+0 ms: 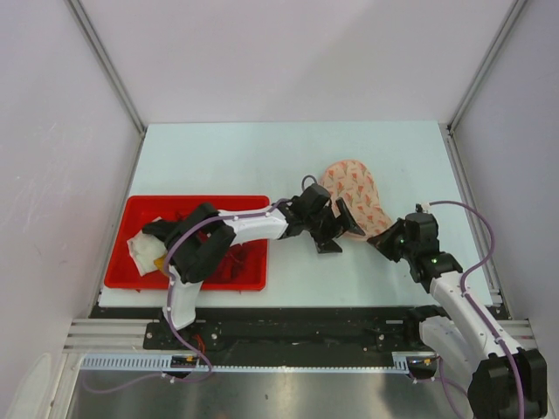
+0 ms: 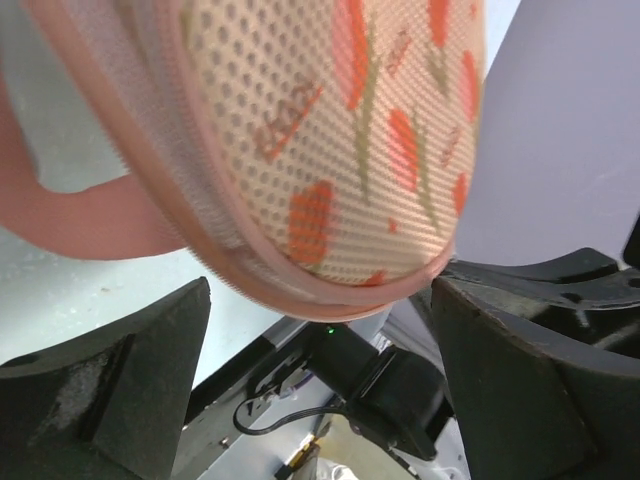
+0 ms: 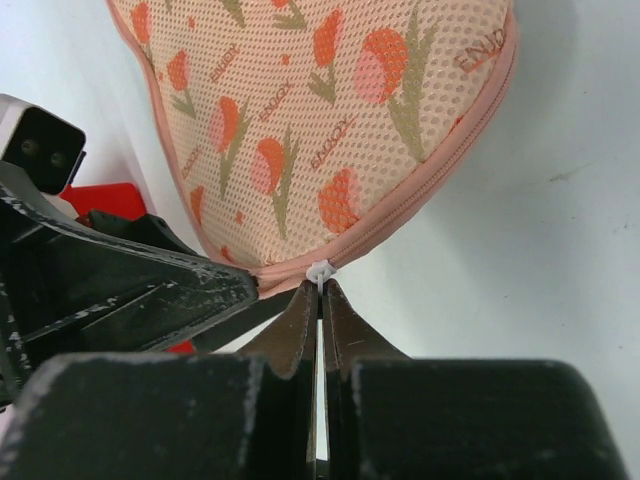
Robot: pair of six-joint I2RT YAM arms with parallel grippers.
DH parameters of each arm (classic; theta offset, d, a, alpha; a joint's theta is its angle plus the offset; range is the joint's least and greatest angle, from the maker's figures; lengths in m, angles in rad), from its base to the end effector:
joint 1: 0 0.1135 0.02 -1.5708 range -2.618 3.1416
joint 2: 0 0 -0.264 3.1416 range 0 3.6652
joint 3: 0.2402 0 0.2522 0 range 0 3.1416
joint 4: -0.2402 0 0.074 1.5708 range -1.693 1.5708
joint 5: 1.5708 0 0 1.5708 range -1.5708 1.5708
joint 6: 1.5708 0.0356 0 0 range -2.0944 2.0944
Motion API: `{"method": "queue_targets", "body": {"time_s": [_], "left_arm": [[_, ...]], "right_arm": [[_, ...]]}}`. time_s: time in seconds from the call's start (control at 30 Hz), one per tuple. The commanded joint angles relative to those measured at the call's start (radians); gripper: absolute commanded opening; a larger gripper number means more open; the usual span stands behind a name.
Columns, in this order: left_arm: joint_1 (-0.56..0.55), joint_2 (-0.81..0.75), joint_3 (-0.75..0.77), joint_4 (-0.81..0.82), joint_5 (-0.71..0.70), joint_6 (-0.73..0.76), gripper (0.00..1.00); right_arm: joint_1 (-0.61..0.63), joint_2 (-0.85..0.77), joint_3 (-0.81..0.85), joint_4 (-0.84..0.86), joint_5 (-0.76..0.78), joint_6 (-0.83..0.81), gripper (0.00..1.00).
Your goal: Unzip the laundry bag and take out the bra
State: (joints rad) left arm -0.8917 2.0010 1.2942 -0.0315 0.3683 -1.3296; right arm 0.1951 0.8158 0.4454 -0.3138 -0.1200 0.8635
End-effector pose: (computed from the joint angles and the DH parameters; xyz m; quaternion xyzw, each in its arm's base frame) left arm 0.2630 -0.3463 0.1678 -0.1230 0.8938 -0.4305 0.0265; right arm 0.1698 0.0379 0.2039 0.2715 0.8603 0.2629 0.3422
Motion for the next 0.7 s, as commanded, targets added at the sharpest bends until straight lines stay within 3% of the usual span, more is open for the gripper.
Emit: {"method": "queue_targets", "body": {"time_s": [0.0, 0.1, 0.17, 0.2, 0.27, 0.3, 0.33, 0.37, 0.67], "left_arm": [[0.002, -0.016, 0.069, 0.039, -0.052, -0.031, 0.96], [0.002, 0.015, 0.117, 0.039, -0.072, -0.042, 0.93], [0.002, 0.041, 0.148, 0.0, -0.089, -0.04, 0.8], [0.002, 0.047, 0.171, -0.01, -0.091, -0.037, 0.62], [0.004, 0.059, 0.189, -0.034, -0.095, -0.026, 0.39], [0.004, 0.062, 0.197, -0.036, -0.092, -0.02, 0.15], [0.008, 0.062, 0.197, -0.033, -0.086, -0.016, 0.05], [0.011, 0.062, 0.195, -0.034, -0.068, -0.005, 0.0], [0.128, -0.001, 0.129, -0.03, 0.061, 0.121, 0.0]], "right_arm": [[0.004, -0.009, 0.004, 0.018, 0.014, -0.001, 0.0], [0.007, -0.012, 0.004, 0.019, 0.013, 0.003, 0.0], [0.009, -0.014, 0.004, 0.013, 0.013, 0.0, 0.0], [0.009, -0.015, 0.004, 0.007, 0.014, -0.001, 0.0], [0.009, -0.015, 0.004, -0.001, 0.016, -0.011, 0.0], [0.007, -0.015, 0.004, -0.008, 0.017, -0.014, 0.0], [0.004, -0.015, 0.004, -0.01, 0.017, -0.02, 0.0], [0.001, -0.017, 0.004, -0.011, 0.019, -0.021, 0.0], [-0.088, -0.001, -0.028, 0.005, -0.022, -0.056, 0.0]]}}
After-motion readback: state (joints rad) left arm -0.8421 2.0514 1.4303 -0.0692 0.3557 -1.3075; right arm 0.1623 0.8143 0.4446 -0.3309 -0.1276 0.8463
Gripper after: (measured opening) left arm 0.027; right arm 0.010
